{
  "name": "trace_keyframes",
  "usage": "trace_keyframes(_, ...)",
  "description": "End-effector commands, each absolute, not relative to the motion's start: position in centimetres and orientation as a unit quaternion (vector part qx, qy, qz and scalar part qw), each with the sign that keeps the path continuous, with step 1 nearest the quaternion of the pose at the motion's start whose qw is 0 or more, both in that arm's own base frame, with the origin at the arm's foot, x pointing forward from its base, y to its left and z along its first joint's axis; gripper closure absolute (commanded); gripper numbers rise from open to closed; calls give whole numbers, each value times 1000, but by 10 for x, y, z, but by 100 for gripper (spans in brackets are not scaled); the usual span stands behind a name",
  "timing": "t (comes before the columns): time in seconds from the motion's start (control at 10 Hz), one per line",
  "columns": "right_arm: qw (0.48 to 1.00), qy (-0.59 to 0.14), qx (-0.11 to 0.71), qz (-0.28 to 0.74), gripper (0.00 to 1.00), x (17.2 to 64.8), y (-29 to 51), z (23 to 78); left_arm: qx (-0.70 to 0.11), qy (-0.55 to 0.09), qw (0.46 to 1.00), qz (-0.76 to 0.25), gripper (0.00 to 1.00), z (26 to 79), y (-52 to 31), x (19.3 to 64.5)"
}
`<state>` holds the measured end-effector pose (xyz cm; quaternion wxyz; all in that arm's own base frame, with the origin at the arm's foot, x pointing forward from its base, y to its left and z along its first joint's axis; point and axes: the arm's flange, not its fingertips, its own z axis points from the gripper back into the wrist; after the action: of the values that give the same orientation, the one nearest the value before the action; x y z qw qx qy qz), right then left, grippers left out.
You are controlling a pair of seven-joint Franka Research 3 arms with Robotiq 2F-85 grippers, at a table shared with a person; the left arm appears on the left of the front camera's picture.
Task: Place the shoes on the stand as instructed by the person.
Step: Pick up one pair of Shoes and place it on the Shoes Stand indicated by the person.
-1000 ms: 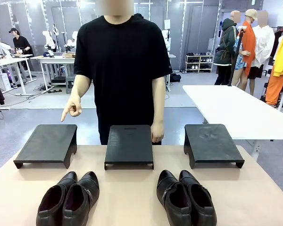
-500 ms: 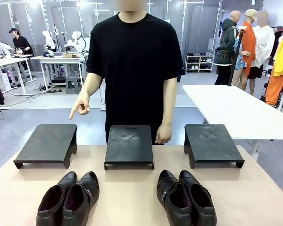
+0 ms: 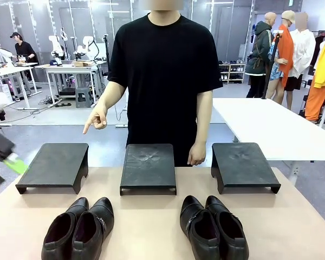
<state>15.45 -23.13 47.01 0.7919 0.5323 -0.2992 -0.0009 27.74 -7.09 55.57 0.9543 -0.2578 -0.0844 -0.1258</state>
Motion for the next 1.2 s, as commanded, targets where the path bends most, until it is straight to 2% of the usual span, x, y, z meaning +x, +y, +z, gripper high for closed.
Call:
trace_keyframes(0.0,788,-309,532,6,0,153,-232,472,-187,-79,974,-101,0,526,-107,288)
trace_keyframes(0.3,788,-309,532,6,0,153,-232,472,-87,-102,989,-69,0,469,-150,285)
trace_keyframes(0.5,788,-309,532,6,0,153,-232,472,-70,-92,991,-61,0,441,-155,281)
trace_keyframes(0.7,788,-309,532,6,0,153,-232,472,-48,-120,991,-46,0,416,-161,283)
trace_keyframes(1.1,788,-309,532,6,0,153,-232,472,-51,-98,993,-35,0,384,-167,282)
